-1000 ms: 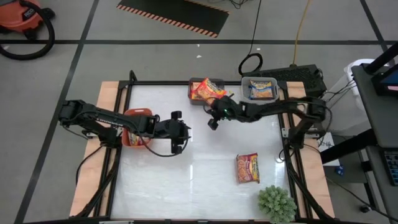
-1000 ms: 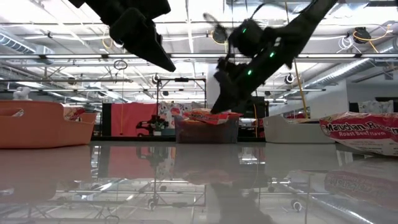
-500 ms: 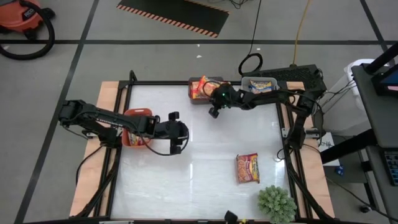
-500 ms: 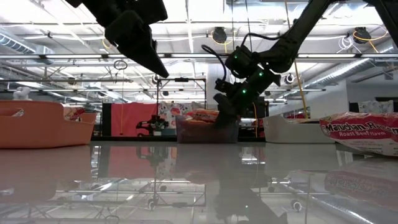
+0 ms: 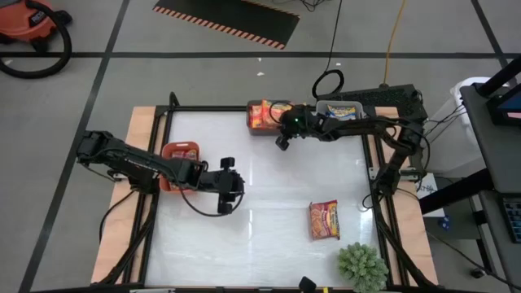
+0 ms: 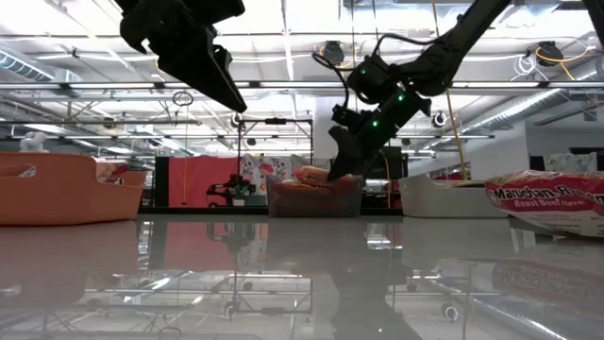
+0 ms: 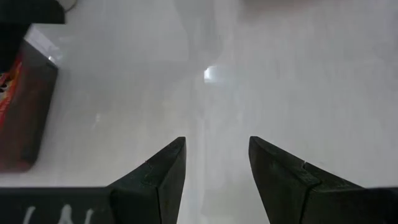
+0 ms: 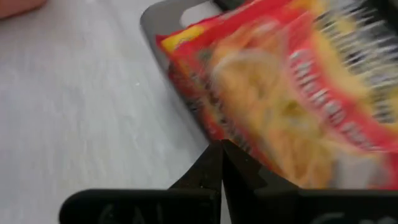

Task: Sort Maruchan noodles
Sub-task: Put the orange noodle pack into the black bin, then put the red noodle pack into the orange bin

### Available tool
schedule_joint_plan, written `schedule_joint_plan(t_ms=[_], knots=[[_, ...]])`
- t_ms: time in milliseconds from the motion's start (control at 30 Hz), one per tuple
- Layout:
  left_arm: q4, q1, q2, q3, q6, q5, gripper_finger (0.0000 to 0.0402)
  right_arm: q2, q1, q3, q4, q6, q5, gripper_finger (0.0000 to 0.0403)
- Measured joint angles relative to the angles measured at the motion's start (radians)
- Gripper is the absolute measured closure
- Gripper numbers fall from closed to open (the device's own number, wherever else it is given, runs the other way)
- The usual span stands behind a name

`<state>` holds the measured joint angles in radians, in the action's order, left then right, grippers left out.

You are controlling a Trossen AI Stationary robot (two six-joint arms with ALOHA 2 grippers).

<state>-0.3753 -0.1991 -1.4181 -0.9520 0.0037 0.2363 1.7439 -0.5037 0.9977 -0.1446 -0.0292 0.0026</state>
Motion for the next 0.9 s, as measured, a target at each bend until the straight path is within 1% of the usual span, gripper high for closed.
schedule_joint_plan(t_ms=[100,133,233,333,433,600,733,900], knots=[[0.002,-0.006,0.0,0.0,-0.011,0.0,0.022,-0.023,0.0,0.0,0.017,0.021,0.071,0.0403],[0.004,-0.006,0.0,0.0,-0.017,0.0,0.022,-0.023,-0.002,0.0,0.015,0.027,0.08,0.0403],[0.01,-0.011,0.0,0.0,-0.043,0.0,0.022,-0.021,-0.008,0.0,0.023,0.027,0.064,0.0403],[0.009,-0.019,0.0,0.0,-0.06,0.0,0.022,-0.04,-0.002,0.0,0.04,0.026,0.016,0.0403],[0.009,-0.027,0.0,0.0,-0.062,0.0,0.022,-0.105,0.017,0.0,0.089,0.023,-0.005,0.0403],[0.007,-0.033,0.0,0.0,-0.062,0.0,0.022,-0.276,0.067,0.0,0.28,-0.012,-0.003,0.0403],[0.027,-0.033,0.0,0.0,-0.054,0.0,0.022,-0.385,0.151,0.0,0.437,-0.141,0.0,0.0403],[0.048,-0.033,0.0,0.0,-0.052,0.0,0.022,-0.424,0.326,0.0,0.569,-0.284,0.074,0.0403]])
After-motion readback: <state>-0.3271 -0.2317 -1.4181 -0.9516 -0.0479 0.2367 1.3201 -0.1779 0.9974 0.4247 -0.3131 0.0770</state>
